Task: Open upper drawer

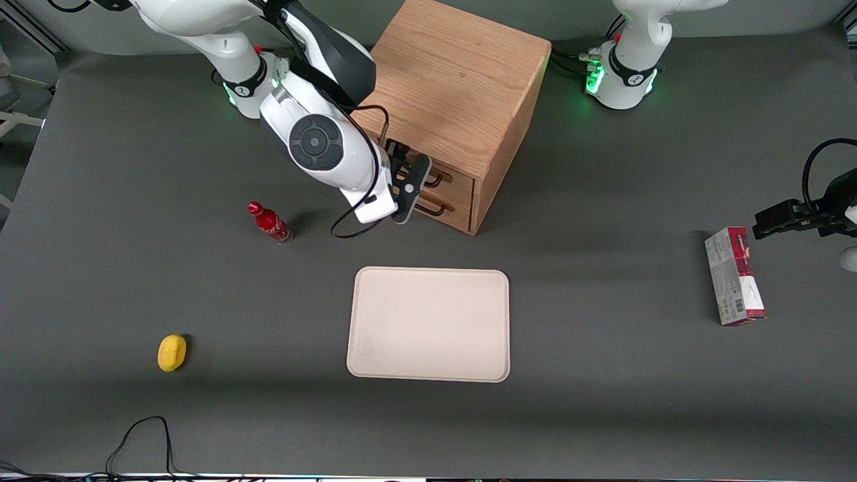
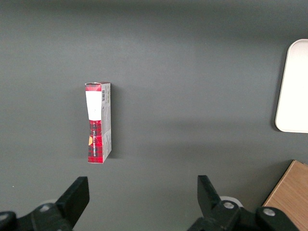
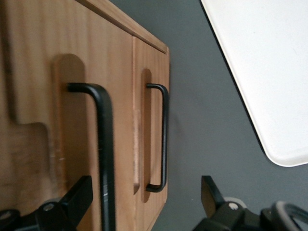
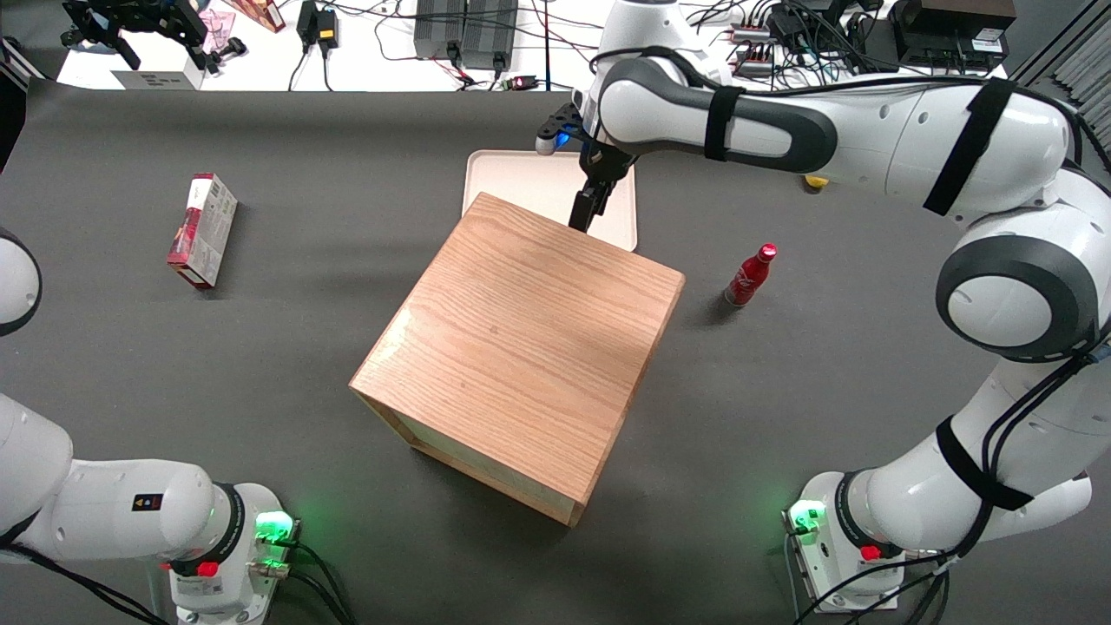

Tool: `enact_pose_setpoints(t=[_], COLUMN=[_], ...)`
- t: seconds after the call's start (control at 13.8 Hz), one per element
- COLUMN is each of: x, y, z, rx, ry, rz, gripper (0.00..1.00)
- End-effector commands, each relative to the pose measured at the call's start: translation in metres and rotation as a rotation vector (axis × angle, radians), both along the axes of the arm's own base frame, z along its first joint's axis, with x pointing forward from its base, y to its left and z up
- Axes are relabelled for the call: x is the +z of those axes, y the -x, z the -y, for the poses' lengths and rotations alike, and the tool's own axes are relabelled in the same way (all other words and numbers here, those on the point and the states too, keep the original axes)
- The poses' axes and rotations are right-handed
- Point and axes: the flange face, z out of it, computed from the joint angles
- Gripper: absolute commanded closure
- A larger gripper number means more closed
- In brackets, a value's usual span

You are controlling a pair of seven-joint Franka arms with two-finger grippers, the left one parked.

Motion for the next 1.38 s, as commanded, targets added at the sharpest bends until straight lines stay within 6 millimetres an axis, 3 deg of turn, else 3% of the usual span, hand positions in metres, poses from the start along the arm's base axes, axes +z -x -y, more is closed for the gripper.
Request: enact_pose_setpoints(t=[0.0, 0.29, 0.65, 0.87, 1.01, 1.16, 1.3], x=[-0.009, -0.003, -0.006, -0.003, -0.002, 0.019, 0.054], y=[-0.008, -0.038, -0.116, -0.138, -0.140, -0.144, -0.156], z=[0.002, 0.024, 0.086, 0.105, 0.109, 0.115, 0.123], rx=[0.025, 0.066, 0.078, 0.056, 0.075, 0.107, 0.094], ry=[-0.009, -0.017, -0.032, -0.027, 0.018, 0.099, 0.093], rz=[0.032, 0.095, 0.173, 0.198, 0.226, 0.310, 0.362], gripper=[0.00, 0.00, 0.00, 0.00, 0.00, 0.00, 0.00])
